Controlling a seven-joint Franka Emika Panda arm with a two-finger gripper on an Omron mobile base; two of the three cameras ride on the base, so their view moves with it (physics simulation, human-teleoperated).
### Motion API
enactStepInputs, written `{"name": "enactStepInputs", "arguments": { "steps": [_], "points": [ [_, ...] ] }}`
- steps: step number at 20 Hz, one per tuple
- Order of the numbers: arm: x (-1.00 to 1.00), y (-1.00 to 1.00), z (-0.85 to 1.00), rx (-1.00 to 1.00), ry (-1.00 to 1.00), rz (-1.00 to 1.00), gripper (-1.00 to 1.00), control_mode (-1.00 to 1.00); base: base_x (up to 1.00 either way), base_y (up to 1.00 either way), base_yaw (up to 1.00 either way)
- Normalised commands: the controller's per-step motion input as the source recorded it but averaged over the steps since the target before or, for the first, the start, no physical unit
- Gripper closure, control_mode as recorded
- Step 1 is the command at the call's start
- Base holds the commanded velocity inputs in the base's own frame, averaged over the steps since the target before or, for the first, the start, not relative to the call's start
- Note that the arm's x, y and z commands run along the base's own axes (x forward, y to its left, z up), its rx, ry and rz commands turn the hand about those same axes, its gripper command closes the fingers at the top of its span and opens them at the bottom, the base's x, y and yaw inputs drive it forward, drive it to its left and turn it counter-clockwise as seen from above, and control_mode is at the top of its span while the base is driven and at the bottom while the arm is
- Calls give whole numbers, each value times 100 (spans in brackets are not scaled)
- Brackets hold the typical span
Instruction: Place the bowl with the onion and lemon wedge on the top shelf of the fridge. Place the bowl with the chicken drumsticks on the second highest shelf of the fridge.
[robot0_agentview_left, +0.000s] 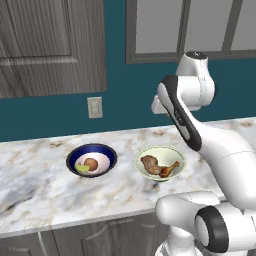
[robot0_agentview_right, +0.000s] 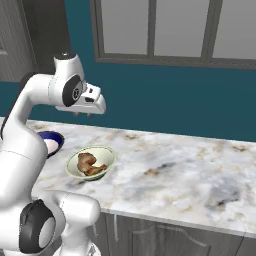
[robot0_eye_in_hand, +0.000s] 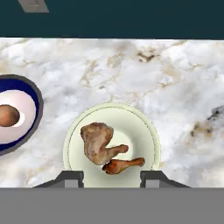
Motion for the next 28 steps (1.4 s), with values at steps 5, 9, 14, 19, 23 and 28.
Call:
{"name": "enactStepInputs", "arguments": {
  "steps": [5,9,14,19,23,28],
  "points": [
    [1,-60,-48,10,4,-8,-100,-100,0,0,0],
    [11,-100,-100,28,20,-27,-100,-100,0,0,0],
    [0,-69,-89,19,29,-33,-100,-100,0,0,0],
    [-1,-9,-47,9,14,-21,-100,-100,0,0,0],
    [-22,0,-73,0,9,-11,-100,-100,0,0,0],
    [-6,22,-45,0,0,-5,-100,-100,0,0,0]
  ]
}}
